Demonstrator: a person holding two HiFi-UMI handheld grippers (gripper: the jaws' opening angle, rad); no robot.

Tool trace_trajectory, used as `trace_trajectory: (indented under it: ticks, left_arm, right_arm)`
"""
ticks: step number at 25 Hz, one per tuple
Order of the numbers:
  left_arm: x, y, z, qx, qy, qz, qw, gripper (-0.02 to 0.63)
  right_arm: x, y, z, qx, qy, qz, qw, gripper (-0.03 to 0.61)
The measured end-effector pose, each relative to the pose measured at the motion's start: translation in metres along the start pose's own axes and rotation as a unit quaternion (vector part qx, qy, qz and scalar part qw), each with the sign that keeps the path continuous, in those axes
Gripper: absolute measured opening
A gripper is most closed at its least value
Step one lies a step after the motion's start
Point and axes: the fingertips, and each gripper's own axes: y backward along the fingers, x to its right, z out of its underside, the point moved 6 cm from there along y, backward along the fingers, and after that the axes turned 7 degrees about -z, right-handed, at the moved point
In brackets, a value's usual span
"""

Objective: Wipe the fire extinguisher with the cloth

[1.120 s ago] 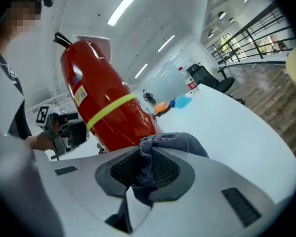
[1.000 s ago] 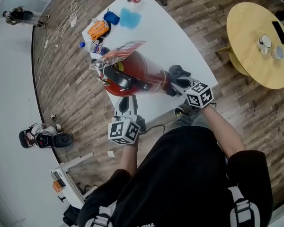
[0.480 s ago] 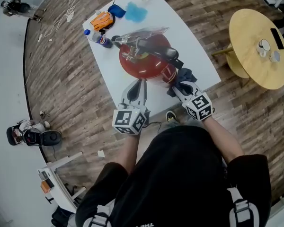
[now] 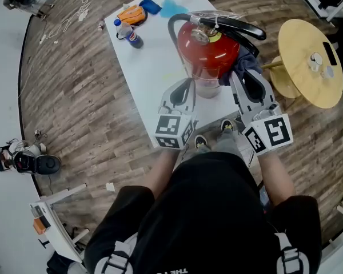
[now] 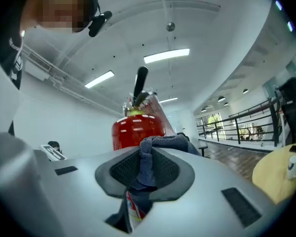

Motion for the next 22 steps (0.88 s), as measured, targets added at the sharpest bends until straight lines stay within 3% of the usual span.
trace_trajectory:
  ticks: [4, 7, 10, 13, 14, 19, 22]
  left_arm:
    - [-0.002, 0.008, -0.017, 0.026, 0.003, 0.008, 0.9996, 0.023]
    - [-0.004, 0.007, -0.015, 0.025, 0.01, 0.016, 0.9995, 0.023]
    - [-0.004, 0.01, -0.003, 0.015, 0.026, 0.025, 0.9992, 0.023]
    - [-0.008, 0.016, 0.006, 0.008, 0.038, 0.025, 0.9989, 0.023]
    - [-0.011, 0.019, 0.008, 0.007, 0.04, 0.024, 0.9989, 0.023]
    - [-0.032, 0.038, 0.019, 0.001, 0.05, 0.006, 0.9987, 0.023]
    - [-0.042, 0.049, 0.024, 0.0, 0.058, -0.006, 0.9983, 0.024]
  right_arm:
    - [-0.026, -0.004, -0.02, 0.001, 0.043, 0.026, 0.999, 0.074]
    - [-0.028, -0.004, 0.016, -0.015, 0.044, 0.046, 0.998, 0.073]
    - [-0.033, -0.002, 0.093, -0.109, 0.018, 0.051, 0.993, 0.074]
    - [-0.047, -0.011, 0.185, -0.273, 0.016, 0.008, 0.962, 0.074]
    - [-0.05, -0.015, 0.207, -0.305, 0.018, 0.001, 0.952, 0.074]
    - [-0.057, -0.031, 0.262, -0.346, 0.028, 0.011, 0.938, 0.074]
    - [-0.06, -0.034, 0.253, -0.341, 0.035, 0.014, 0.939, 0.074]
